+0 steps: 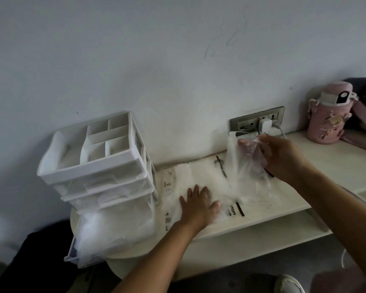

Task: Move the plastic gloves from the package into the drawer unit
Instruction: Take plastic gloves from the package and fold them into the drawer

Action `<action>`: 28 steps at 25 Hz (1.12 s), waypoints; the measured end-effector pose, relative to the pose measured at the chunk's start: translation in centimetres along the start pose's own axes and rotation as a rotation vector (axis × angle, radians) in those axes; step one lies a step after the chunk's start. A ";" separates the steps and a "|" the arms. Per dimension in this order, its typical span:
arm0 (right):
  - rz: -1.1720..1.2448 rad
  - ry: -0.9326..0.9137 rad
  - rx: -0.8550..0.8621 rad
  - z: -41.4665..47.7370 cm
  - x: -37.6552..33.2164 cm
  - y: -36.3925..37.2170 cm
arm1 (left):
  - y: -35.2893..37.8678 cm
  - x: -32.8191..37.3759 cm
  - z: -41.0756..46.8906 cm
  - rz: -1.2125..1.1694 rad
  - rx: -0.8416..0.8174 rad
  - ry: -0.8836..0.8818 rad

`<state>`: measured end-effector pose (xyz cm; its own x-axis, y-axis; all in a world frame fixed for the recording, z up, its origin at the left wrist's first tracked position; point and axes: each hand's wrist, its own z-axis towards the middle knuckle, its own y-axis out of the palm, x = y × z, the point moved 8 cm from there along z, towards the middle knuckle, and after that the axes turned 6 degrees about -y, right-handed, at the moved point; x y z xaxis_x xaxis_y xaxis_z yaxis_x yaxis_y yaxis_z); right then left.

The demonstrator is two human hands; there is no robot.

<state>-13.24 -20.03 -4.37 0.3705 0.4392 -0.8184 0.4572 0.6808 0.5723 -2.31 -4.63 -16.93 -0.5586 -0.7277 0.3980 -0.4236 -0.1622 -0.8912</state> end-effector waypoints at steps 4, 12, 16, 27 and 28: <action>-0.022 0.073 -0.128 -0.7 0.0 2.4 | -3.5 1.2 0.7 -0.832 -0.094 -0.031; -0.018 0.291 -0.238 -0.4 3.2 4.7 | -4.4 4.7 0.3 -1.245 -0.542 0.172; -0.021 0.268 -0.260 0.3 3.8 5.5 | -3.0 4.7 -0.2 -1.312 -0.630 0.114; -0.415 0.117 -0.062 3.3 4.2 2.7 | -4.2 0.8 2.8 -1.508 -0.312 -0.016; -0.575 0.107 -0.078 3.4 4.1 2.4 | -4.9 -0.1 2.9 -1.435 -0.189 -0.055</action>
<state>-7.91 -18.54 -6.17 -0.0046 0.0406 -0.9992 0.4981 0.8665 0.0329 1.91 -5.68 -13.20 0.4462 -0.0413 0.8940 -0.6726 -0.6745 0.3045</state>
